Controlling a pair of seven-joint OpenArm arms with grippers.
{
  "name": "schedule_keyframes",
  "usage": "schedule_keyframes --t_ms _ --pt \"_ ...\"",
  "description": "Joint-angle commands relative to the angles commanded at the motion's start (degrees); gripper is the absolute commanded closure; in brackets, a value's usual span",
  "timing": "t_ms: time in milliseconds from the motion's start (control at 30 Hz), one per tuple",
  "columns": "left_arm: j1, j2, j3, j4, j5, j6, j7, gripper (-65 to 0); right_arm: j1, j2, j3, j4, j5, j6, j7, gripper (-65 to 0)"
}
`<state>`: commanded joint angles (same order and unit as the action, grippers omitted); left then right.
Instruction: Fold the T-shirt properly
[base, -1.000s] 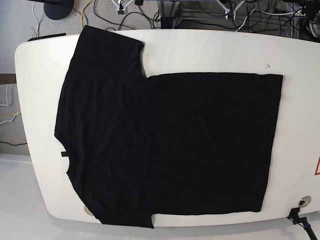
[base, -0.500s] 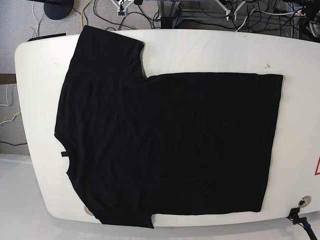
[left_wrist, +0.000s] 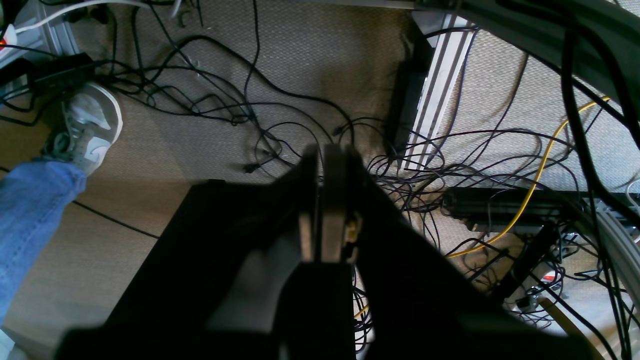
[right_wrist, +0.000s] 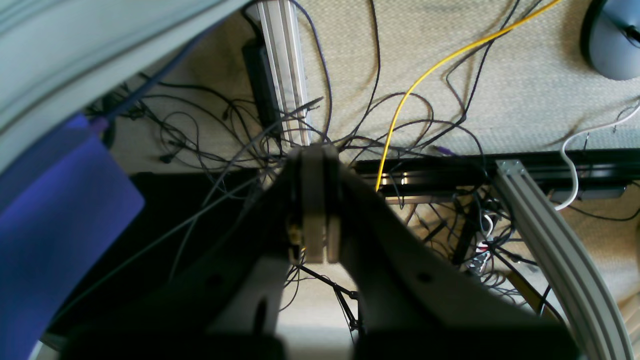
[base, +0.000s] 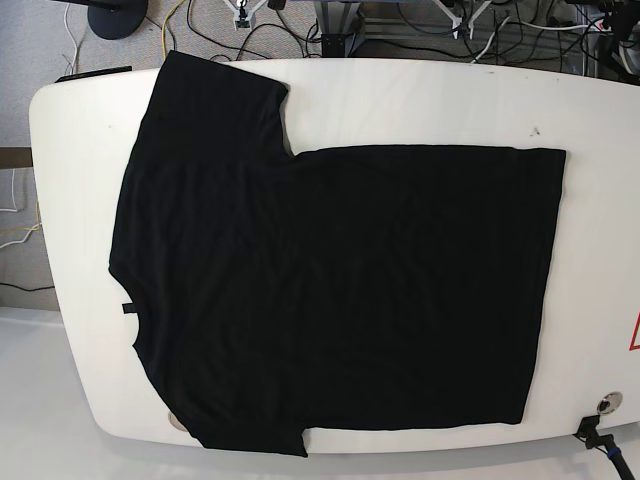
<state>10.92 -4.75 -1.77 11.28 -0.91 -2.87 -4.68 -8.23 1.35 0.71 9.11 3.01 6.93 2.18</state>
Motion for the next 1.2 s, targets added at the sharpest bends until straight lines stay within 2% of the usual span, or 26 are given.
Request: schedule_keyframes --t_ms 300,433,533,767,967,1000,1100,1200 --pt "1.3 -0.4 -0.1 0.4 0.1 -0.2 -0.2 0.0 -0.8 0.3 0.2 -0.3 -0.3 -0.14 0.5 0.0" --pt "6.0 -2.3 -0.4 4.8 0.1 -0.6 -0.7 0.0 -4.2 1.2 0.1 0.6 -0.3 -0.09 1.4 0.0" --pt "11.4 -3.8 -0.4 11.7 0.0 -1.9 -0.9 0.0 -7.4 1.7 0.1 3.2 -0.3 -0.08 1.2 0.0" --pt "22.4 -6.2 -0.1 24.7 -0.3 -7.1 -2.9 0.0 -17.3 3.8 0.3 15.4 -0.2 0.27 1.0 0.0" --pt "31.6 -7.6 -0.8 35.1 -0.8 -7.2 -3.4 0.0 -27.6 5.8 0.8 30.2 0.4 0.44 0.3 0.0" --pt "28.9 -7.4 -0.4 32.7 -0.7 -8.3 -4.9 0.0 -24.7 5.6 0.9 24.2 0.4 1.71 0.1 0.0" --pt "36.5 -9.3 -0.3 42.5 -1.6 -8.9 -5.1 0.0 -33.5 7.8 1.1 35.2 0.9 1.63 0.5 0.0" --pt "42.7 -10.9 -0.1 50.9 -4.7 -9.8 -5.5 0.0 -41.3 8.6 1.5 46.5 1.4 1.84 0.6 0.0"
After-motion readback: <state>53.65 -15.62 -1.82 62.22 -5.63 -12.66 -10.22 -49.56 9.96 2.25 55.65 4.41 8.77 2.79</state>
